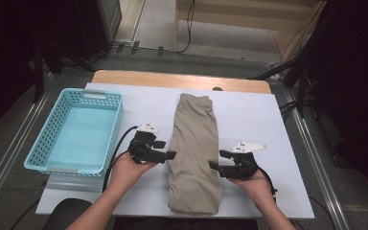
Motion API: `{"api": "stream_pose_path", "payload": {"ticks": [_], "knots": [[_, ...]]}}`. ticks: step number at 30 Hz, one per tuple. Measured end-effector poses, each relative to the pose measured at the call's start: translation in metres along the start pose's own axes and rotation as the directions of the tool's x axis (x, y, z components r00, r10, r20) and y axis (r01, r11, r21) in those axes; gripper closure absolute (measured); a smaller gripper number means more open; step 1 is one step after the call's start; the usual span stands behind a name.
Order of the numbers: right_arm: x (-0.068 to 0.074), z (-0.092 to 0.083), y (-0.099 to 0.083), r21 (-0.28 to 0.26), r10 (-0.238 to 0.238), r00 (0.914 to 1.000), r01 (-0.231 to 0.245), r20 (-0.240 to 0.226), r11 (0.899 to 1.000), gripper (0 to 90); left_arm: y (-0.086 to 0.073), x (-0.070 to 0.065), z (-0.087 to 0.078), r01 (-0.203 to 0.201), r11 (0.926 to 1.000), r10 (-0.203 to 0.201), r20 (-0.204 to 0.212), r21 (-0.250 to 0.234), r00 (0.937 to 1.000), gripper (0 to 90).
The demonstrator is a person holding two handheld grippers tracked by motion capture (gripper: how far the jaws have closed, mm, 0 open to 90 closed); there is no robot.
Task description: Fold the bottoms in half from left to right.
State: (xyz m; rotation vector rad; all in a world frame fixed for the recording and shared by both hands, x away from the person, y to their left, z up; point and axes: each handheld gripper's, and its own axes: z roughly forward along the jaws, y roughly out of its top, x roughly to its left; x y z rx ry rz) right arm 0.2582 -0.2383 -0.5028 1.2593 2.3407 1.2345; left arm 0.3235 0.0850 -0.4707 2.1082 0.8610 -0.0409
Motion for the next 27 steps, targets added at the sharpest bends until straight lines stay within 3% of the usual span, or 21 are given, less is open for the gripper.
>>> {"api": "stream_pose_path", "payload": {"ticks": [5,9,12,16,20,27], "knots": [[-0.013,0.011,0.007,0.001,0.003,0.9988,-0.003,0.048,1.000,30.4,0.009,0.008,0.011,0.002,1.0000,-0.002,-0.010,-0.004,0.9999,27.1],[-0.023,0.020,0.013,0.003,-0.003,0.9983,0.003,0.057,1.000,34.3,0.018,0.013,0.019,-0.025,0.9997,0.025,-0.043,-0.002,0.9988,27.0],[-0.030,0.026,0.020,0.000,0.007,0.9984,-0.007,0.056,1.000,36.2,0.027,0.022,0.025,-0.020,0.9997,0.021,-0.059,0.014,0.9980,28.8],[-0.038,0.034,0.033,0.008,0.016,0.9978,-0.016,0.064,1.000,37.7,0.041,0.033,0.035,0.000,1.0000,0.000,-0.049,-0.003,0.9988,31.1],[-0.047,0.045,0.045,0.011,0.011,0.9954,-0.012,0.095,1.000,37.9,0.052,0.041,0.048,-0.037,0.9992,0.038,-0.081,0.012,0.9960,31.1],[-0.071,0.065,0.057,0.021,0.034,0.9851,-0.038,0.169,0.999,38.0,0.062,0.057,0.073,-0.061,0.9974,0.066,-0.132,0.038,0.9891,31.2]]}}
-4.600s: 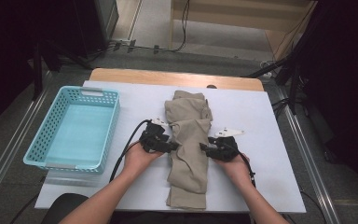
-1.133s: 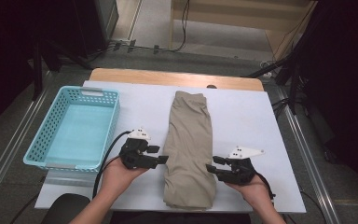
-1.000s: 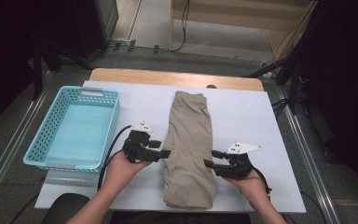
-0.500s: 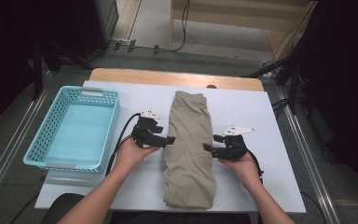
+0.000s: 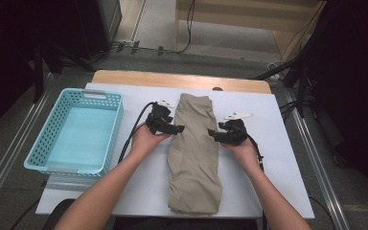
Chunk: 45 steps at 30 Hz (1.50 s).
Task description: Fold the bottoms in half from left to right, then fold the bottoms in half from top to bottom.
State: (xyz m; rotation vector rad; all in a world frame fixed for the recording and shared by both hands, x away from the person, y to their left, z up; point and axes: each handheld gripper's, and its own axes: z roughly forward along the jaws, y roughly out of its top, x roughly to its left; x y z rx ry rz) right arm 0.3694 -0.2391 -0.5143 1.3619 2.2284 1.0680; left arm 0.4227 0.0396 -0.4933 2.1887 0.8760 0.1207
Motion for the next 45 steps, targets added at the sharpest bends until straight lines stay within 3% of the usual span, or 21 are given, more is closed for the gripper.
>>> {"api": "stream_pose_path", "payload": {"ticks": [5,8,11,14,16,19,21,22,23,25,27,30,33,39,41,43,45], "knots": [[-0.011,0.020,0.006,0.036,0.038,0.9986,-0.039,0.037,0.999,38.0,-0.001,0.013,0.020,-0.001,0.9996,0.002,-0.016,0.030,0.9999,32.7],[-0.013,0.026,0.011,0.017,0.054,0.9978,-0.055,0.039,0.998,38.0,-0.002,0.014,0.022,-0.012,0.9999,0.012,-0.015,-0.003,0.9998,34.1],[-0.012,0.032,0.014,0.005,0.041,0.9971,-0.041,0.064,0.999,37.8,0.000,0.014,0.026,-0.002,0.9999,0.002,-0.025,-0.016,0.9997,34.2],[-0.007,0.035,0.015,0.017,0.000,0.9956,-0.001,0.094,1.000,37.7,0.002,0.008,0.030,-0.031,0.9995,0.031,-0.063,-0.006,0.9975,34.8],[-0.004,0.035,0.014,0.013,-0.017,0.9959,0.016,0.089,1.000,44.3,0.002,0.003,0.031,-0.050,0.9987,0.050,-0.092,-0.003,0.9945,40.2],[0.000,0.034,0.014,0.011,-0.001,0.9970,0.000,0.078,1.000,56.5,-0.001,-0.002,0.031,-0.033,0.9993,0.032,-0.076,-0.018,0.9966,57.7],[0.003,0.033,0.016,0.032,0.031,0.9980,-0.033,0.055,0.999,73.3,-0.002,-0.002,0.031,0.001,0.9999,-0.001,-0.035,-0.013,0.9994,73.4],[0.003,0.032,0.017,0.046,0.041,0.9990,-0.042,0.019,0.998,80.2,-0.002,0.000,0.030,0.021,0.9998,-0.021,0.003,-0.004,0.9998,81.1],[0.004,0.032,0.018,0.063,0.058,0.9983,-0.057,-0.013,0.996,81.1,-0.001,0.002,0.030,0.027,0.9996,-0.027,0.021,0.010,0.9994,83.5],[0.003,0.031,0.022,0.094,0.063,0.9975,-0.060,-0.032,0.994,82.1,0.005,0.007,0.028,0.069,0.9966,-0.071,0.054,0.045,0.9960,84.4],[0.000,0.027,0.029,0.096,0.079,0.9962,-0.076,-0.036,0.992,82.4,0.014,0.011,0.023,0.093,0.9955,-0.094,0.062,0.018,0.9936,84.5],[-0.009,0.014,0.049,0.051,0.111,0.9929,-0.109,-0.043,0.993,82.4,0.037,0.013,0.010,0.052,0.9986,-0.052,0.050,-0.007,0.9974,84.5],[-0.013,-0.002,0.074,0.012,0.089,0.9955,-0.089,-0.031,0.996,82.5,0.061,0.018,-0.008,0.056,0.9967,-0.054,0.042,-0.059,0.9977,84.4],[-0.018,-0.033,0.128,-0.080,0.067,0.9977,-0.067,0.005,0.995,82.5,0.110,0.022,-0.044,0.026,0.9877,-0.023,0.021,-0.154,0.9995,84.3],[-0.016,-0.043,0.144,-0.115,0.049,0.9986,-0.047,0.020,0.992,82.5,0.125,0.021,-0.055,0.016,0.9816,-0.015,0.007,-0.190,0.9999,84.3],[-0.013,-0.055,0.159,-0.157,0.039,0.9983,-0.032,0.042,0.987,82.5,0.139,0.018,-0.068,0.003,0.9688,-0.006,-0.009,-0.248,0.9999,84.4],[-0.011,-0.069,0.173,-0.216,0.030,0.9967,-0.013,0.076,0.976,82.4,0.150,0.015,-0.083,-0.024,0.9402,0.015,-0.028,-0.340,0.9995,84.4]]}}
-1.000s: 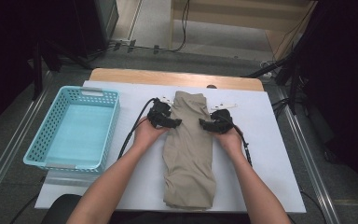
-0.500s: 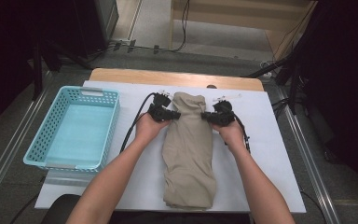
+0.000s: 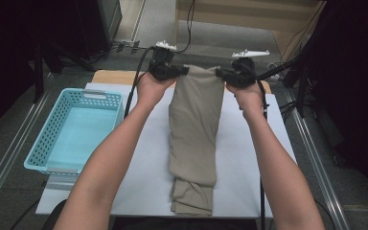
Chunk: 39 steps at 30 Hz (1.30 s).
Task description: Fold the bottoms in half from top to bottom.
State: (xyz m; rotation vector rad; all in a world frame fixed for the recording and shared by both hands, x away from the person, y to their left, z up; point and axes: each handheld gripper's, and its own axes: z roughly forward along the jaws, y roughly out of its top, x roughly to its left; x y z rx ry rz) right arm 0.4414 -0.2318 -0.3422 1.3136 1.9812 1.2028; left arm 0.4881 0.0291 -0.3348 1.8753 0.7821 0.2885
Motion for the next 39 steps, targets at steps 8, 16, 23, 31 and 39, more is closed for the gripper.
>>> {"api": "stream_pose_path", "payload": {"ticks": [8,16,23,31,39], "knots": [[0.005,-0.009,-0.007,-0.003,-0.034,0.9990,0.034,0.030,0.999,82.2,-0.018,-0.006,0.000,0.009,0.9969,-0.012,0.036,0.078,0.9993,84.2],[0.008,-0.017,-0.051,0.078,-0.026,0.9969,0.031,-0.074,0.996,82.2,-0.057,-0.019,-0.008,0.006,0.9850,-0.025,0.113,0.173,0.9933,84.0],[0.017,-0.035,-0.084,0.116,-0.027,0.9860,0.046,-0.164,0.992,82.2,-0.093,-0.033,-0.024,0.006,0.9758,-0.046,0.179,0.218,0.9828,83.3],[0.035,-0.040,-0.123,0.140,-0.048,0.9754,0.079,-0.215,0.987,82.3,-0.128,-0.043,-0.032,0.012,0.9720,-0.061,0.202,0.235,0.9775,83.3],[0.042,-0.046,-0.160,0.167,-0.033,0.9676,0.077,-0.250,0.983,82.3,-0.155,-0.052,-0.034,0.015,0.9652,-0.076,0.228,0.261,0.9706,83.3]]}}
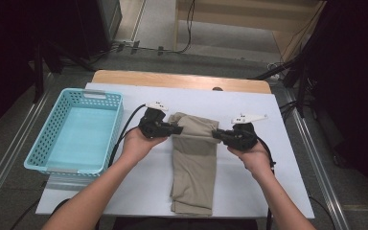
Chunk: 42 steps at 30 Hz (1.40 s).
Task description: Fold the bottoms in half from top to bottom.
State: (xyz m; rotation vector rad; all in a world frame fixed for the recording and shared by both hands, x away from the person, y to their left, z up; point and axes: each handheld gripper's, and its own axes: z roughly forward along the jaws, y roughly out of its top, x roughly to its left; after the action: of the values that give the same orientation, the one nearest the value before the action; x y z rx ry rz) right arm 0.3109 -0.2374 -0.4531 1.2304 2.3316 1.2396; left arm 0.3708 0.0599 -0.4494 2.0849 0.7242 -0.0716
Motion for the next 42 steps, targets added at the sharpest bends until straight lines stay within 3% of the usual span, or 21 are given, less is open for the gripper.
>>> {"api": "stream_pose_path", "payload": {"ticks": [4,7,11,15,20,25,27,28,31,33,42], "knots": [[0.009,-0.004,-0.011,0.023,0.001,0.9999,0.000,-0.014,1.000,82.3,-0.010,-0.012,-0.003,-0.023,0.9997,0.023,0.003,0.012,0.9997,83.3],[0.017,-0.015,-0.018,0.004,0.000,0.9997,0.000,-0.026,1.000,82.2,-0.020,-0.022,-0.010,-0.030,0.9996,0.030,0.016,-0.003,0.9994,82.9],[0.031,-0.025,-0.031,0.014,-0.014,0.9989,0.015,-0.045,1.000,82.3,-0.031,-0.037,-0.018,-0.023,0.9997,0.023,0.027,0.006,0.9994,82.7],[0.045,-0.034,-0.043,0.020,-0.019,0.9980,0.020,-0.060,1.000,82.3,-0.044,-0.054,-0.021,-0.043,0.9985,0.041,0.038,0.035,0.9984,82.7],[0.061,-0.046,-0.062,0.040,-0.003,0.9948,0.007,-0.102,0.999,82.2,-0.059,-0.070,-0.027,-0.026,0.9975,0.021,0.069,0.066,0.9974,82.8],[0.077,-0.055,-0.077,0.057,-0.025,0.9864,0.035,-0.163,0.998,81.7,-0.070,-0.081,-0.033,-0.019,0.9961,0.009,0.109,0.087,0.9940,81.8],[0.080,-0.057,-0.081,0.052,-0.054,0.9844,0.063,-0.167,0.997,72.5,-0.071,-0.083,-0.035,-0.027,0.9952,0.016,0.117,0.095,0.9930,74.3],[0.079,-0.058,-0.082,0.034,-0.067,0.9825,0.074,-0.174,0.997,63.5,-0.070,-0.082,-0.036,-0.033,0.9949,0.023,0.106,0.095,0.9941,67.8],[0.072,-0.060,-0.079,-0.036,-0.066,0.9868,0.061,-0.148,0.997,48.3,-0.065,-0.078,-0.041,-0.056,0.9972,0.053,0.061,0.051,0.9968,55.7],[0.065,-0.059,-0.077,-0.055,-0.046,0.9916,0.040,-0.121,0.998,47.3,-0.063,-0.071,-0.040,-0.045,0.9983,0.043,0.036,0.039,0.9984,51.0],[0.032,-0.030,-0.069,-0.024,0.003,0.9999,-0.003,-0.010,1.000,44.1,-0.047,-0.034,-0.012,-0.040,0.9988,0.042,-0.071,0.028,0.9966,42.1]]}}
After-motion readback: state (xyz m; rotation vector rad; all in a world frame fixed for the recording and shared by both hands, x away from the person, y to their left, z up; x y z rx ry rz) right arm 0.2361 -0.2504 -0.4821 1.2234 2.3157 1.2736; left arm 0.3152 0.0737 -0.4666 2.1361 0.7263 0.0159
